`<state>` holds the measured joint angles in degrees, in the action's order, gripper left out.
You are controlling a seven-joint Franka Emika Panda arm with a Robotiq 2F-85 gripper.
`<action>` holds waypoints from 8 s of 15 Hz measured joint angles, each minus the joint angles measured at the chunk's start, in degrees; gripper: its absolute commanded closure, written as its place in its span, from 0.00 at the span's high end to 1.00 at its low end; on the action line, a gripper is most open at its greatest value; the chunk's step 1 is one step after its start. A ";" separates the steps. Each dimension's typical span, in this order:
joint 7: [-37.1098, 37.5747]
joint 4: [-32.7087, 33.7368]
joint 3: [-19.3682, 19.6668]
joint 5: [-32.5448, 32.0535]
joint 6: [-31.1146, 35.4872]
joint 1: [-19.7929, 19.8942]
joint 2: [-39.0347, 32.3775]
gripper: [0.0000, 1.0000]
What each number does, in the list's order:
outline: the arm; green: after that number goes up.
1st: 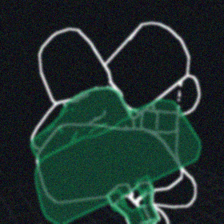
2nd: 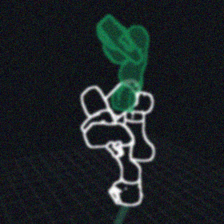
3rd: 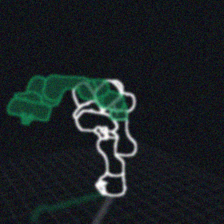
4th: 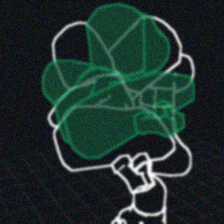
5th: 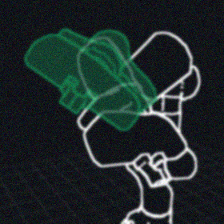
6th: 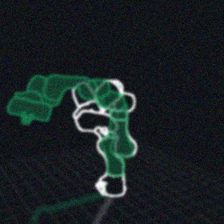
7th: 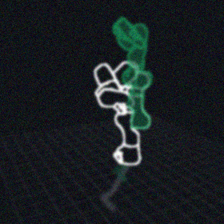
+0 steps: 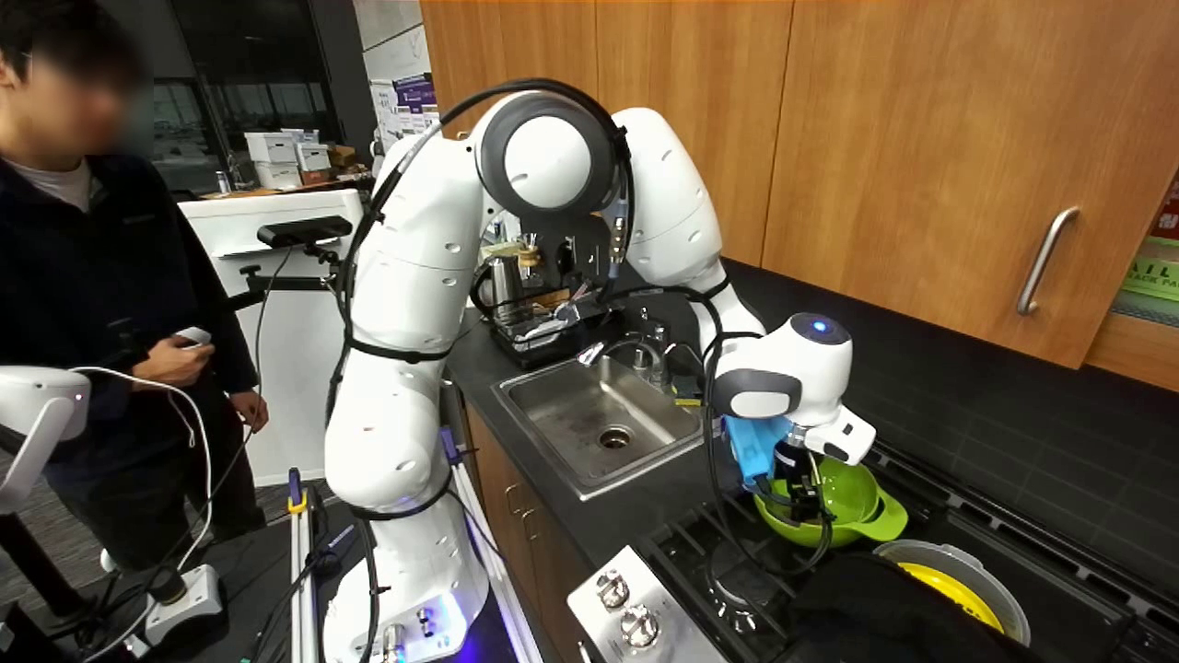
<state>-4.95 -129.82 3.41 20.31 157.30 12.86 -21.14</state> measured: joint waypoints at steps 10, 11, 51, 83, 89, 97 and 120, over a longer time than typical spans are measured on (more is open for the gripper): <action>0.01 -0.20 -0.02 0.00 0.02 -0.27 -0.62 0.74; 0.01 -0.20 -0.03 0.00 0.02 -0.27 -0.62 0.73; 3.66 0.07 0.84 -0.16 0.96 -1.30 -0.63 0.72; 9.12 -5.04 2.21 -2.27 5.83 -2.07 3.34 0.74; 9.48 -5.90 2.23 -2.32 5.96 -2.97 3.93 0.75; 9.04 -8.29 2.17 -4.01 6.80 -3.78 5.32 0.66; 8.66 -9.05 2.26 -6.74 6.80 -3.78 5.78 0.05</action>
<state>3.71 -138.87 5.67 13.57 164.11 9.08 -15.36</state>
